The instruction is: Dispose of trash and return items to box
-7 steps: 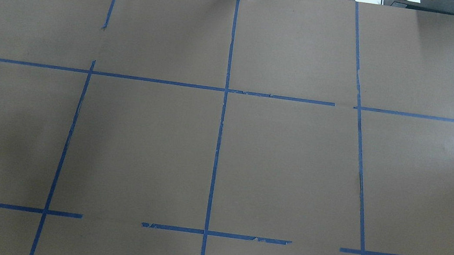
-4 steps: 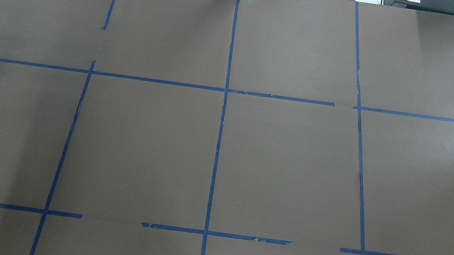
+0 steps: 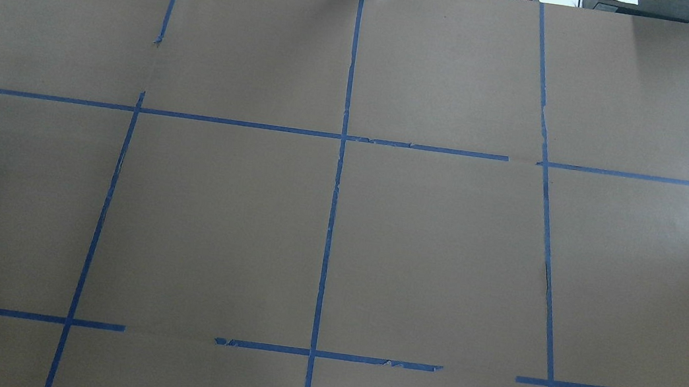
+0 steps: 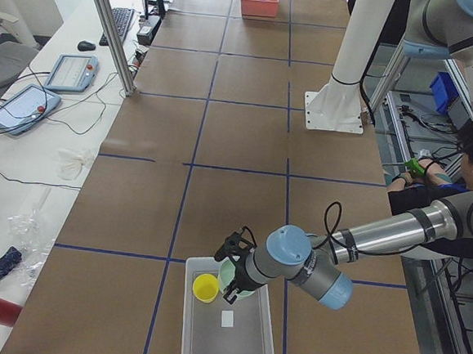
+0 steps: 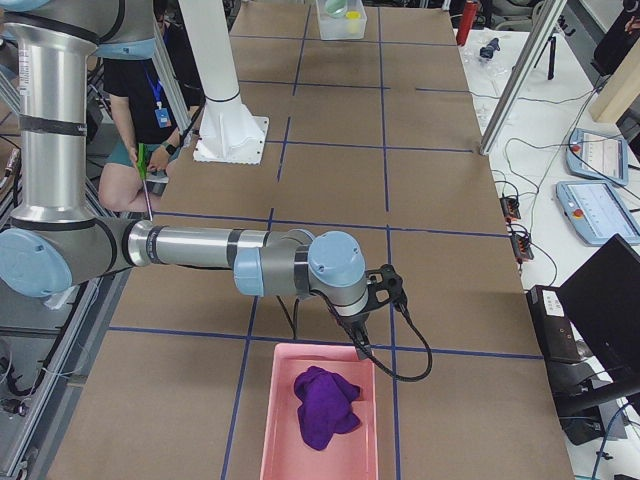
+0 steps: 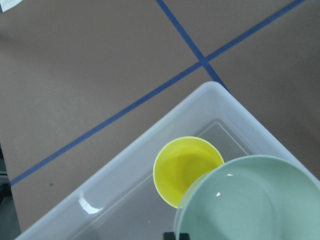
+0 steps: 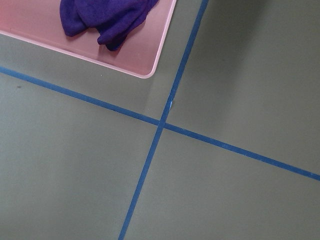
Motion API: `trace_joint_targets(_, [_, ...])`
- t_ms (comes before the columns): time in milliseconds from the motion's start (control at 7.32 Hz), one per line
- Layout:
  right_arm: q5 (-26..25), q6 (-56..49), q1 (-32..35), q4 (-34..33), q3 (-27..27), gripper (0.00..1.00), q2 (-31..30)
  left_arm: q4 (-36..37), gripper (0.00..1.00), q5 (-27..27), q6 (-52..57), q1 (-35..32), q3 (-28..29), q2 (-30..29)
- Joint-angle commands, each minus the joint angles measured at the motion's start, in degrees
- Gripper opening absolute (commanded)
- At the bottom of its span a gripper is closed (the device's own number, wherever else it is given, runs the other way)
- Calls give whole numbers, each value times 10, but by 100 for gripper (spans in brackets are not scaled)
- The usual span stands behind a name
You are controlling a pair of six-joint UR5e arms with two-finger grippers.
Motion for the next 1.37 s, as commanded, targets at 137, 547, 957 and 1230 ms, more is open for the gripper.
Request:
trace_joint_targets(137, [1, 1, 0, 7, 0, 100, -4, -9, 100, -4, 11, 3, 8, 6])
trace_joint_targets(547, [-3, 6, 0, 7, 0, 99, -5, -2, 100, -5, 2, 3, -1, -11])
trace_joint_targets(957, [-4, 98, -4, 6, 11, 98, -5, 277, 100, -23, -53, 1, -159, -75])
trace_joint_targets(1230, [-1, 109, -6, 6, 11, 99, -6, 404, 100, -31, -19, -2, -209, -101])
